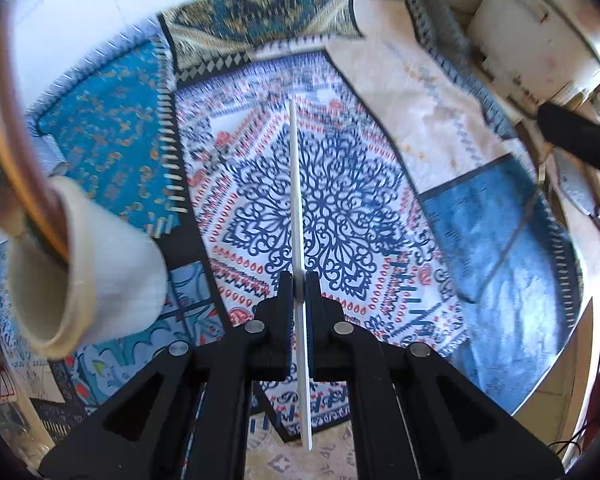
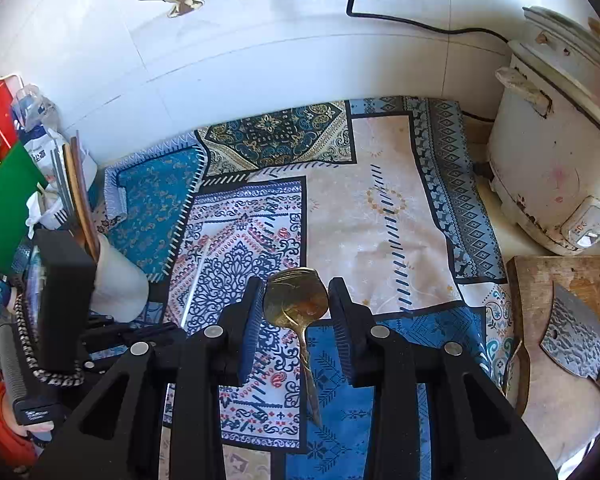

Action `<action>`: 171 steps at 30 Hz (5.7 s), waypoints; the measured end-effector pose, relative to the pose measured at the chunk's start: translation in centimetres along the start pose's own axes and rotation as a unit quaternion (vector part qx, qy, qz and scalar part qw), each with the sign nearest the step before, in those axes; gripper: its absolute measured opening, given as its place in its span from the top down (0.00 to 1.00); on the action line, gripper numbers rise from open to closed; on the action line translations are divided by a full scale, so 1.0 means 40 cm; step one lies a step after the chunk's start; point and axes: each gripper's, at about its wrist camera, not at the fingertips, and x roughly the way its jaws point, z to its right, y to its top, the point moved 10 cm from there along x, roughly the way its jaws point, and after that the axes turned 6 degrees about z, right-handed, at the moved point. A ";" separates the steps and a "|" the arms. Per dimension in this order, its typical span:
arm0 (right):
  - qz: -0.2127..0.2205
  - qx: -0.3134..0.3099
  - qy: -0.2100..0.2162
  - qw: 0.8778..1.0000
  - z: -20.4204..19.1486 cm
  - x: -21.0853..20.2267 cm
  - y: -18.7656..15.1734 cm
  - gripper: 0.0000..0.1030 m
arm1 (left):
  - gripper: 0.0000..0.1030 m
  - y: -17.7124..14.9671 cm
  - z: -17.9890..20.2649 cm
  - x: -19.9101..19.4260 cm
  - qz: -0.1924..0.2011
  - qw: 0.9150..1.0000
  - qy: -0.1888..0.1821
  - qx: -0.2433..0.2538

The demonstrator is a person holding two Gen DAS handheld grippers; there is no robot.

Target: Organize utensils

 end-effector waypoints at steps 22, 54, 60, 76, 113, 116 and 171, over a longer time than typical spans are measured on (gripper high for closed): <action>0.056 -0.047 0.011 0.997 -0.165 -0.091 0.109 0.71 | 0.97 0.053 -0.135 -0.310 0.146 0.988 0.007 -0.043; 0.108 -0.126 0.140 0.976 -0.571 -0.123 0.255 0.71 | 0.97 0.098 -0.422 -0.528 0.236 0.958 0.071 -0.144; 0.048 -0.121 0.136 0.982 -0.570 -0.014 0.197 0.71 | 0.97 0.075 -0.441 -0.438 0.199 0.963 0.071 -0.165; -0.054 -0.160 0.140 0.976 -0.547 0.100 0.114 0.68 | 0.92 0.042 -0.439 -0.356 0.148 0.963 0.071 -0.216; 0.359 -0.108 0.007 0.927 -0.378 -0.856 0.036 0.00 | 0.01 -0.319 -0.118 -1.205 0.492 0.851 0.142 -0.114; 0.350 -0.106 0.003 0.931 -0.371 -0.854 0.022 0.00 | 0.01 -0.333 -0.121 -1.201 0.489 0.852 0.141 -0.119; 0.363 -0.101 0.019 0.926 -0.374 -0.919 -0.001 0.00 | 0.01 -0.348 -0.074 -1.218 0.499 0.847 0.151 -0.104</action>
